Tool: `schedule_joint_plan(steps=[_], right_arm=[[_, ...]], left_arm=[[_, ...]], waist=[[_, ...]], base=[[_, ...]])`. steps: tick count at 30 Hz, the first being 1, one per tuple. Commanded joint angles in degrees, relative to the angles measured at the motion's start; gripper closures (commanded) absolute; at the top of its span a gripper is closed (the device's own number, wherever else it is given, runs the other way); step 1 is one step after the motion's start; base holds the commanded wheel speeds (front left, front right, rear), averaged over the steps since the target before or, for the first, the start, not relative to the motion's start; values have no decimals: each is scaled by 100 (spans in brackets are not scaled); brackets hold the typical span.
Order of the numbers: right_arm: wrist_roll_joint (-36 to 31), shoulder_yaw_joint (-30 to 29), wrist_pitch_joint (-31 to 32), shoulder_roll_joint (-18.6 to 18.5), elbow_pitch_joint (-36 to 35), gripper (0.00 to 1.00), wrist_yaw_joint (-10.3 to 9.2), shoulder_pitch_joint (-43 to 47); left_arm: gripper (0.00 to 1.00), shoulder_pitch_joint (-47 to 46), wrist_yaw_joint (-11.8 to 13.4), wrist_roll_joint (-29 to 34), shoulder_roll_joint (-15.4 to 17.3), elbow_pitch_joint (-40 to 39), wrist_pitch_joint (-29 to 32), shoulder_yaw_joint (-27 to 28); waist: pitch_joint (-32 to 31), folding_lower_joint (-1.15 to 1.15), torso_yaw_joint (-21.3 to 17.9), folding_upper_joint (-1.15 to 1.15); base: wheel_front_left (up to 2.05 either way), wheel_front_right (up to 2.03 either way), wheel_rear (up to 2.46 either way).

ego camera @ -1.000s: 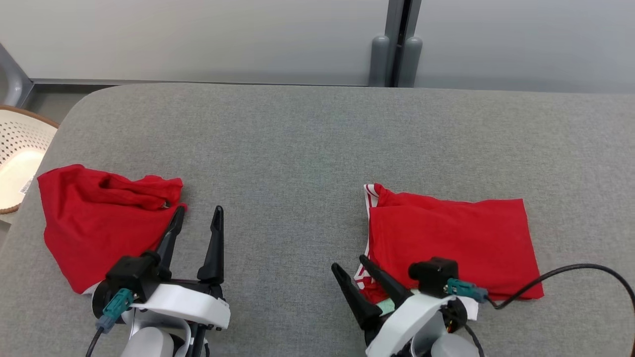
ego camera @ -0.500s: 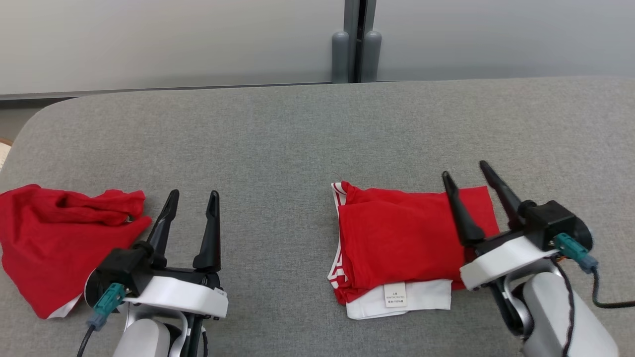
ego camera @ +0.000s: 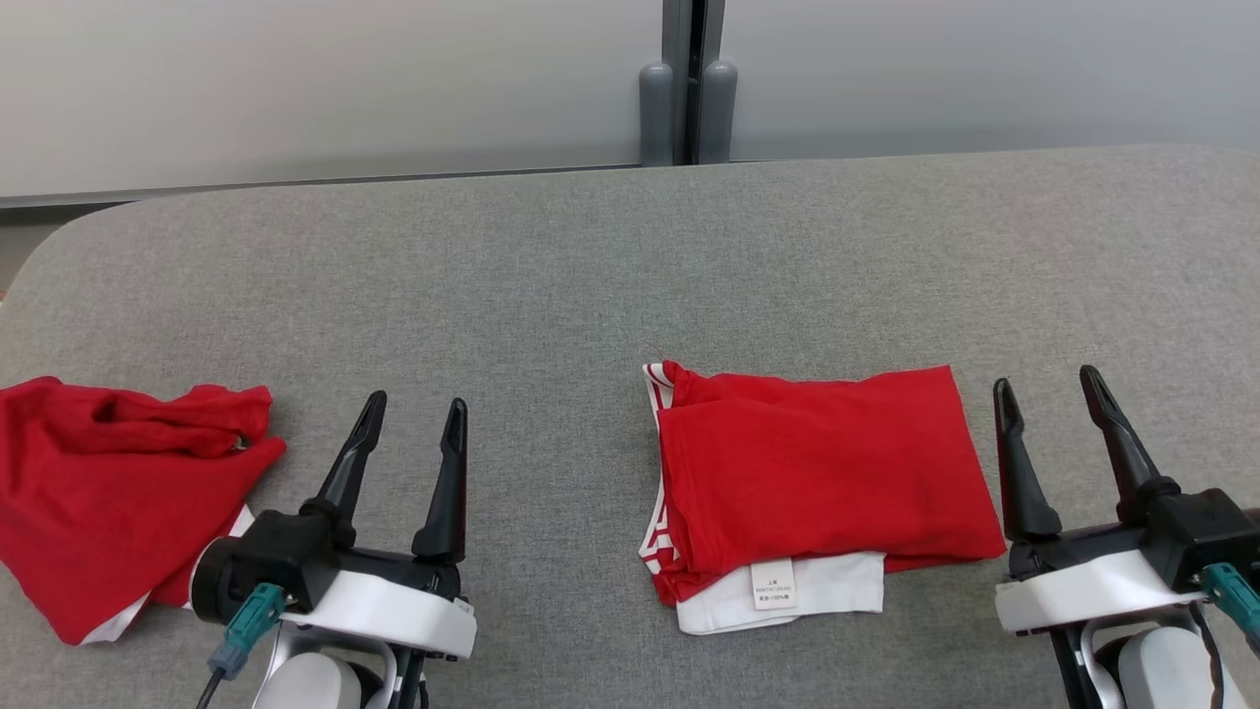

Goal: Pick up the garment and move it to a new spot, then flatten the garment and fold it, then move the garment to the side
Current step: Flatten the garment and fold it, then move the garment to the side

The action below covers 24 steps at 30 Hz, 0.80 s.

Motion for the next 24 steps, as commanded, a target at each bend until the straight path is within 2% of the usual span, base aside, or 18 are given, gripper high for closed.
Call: schedule_joint_plan(steps=[1, 15, 24], right_arm=[[-27, -44, -31, 36, -53, 0, -3, 82], [50, -189, -32, 151, 103, 0, -3, 127], [303, -437, -31, 258, 907, 0, -3, -35]], left_arm=[[0, 80, 43, 78, 23, -24, 2, -9], [0, 132, 102, 85, 21, 24, 2, 6], [0, 30, 51, 148, 23, 77, 2, -67]], waist=[[-16, 0, -1, 0], [-104, 0, 52, 0], [104, 0, 156, 0]], base=[[0, 0, 0], [0, 0, 0], [0, 0, 0]])
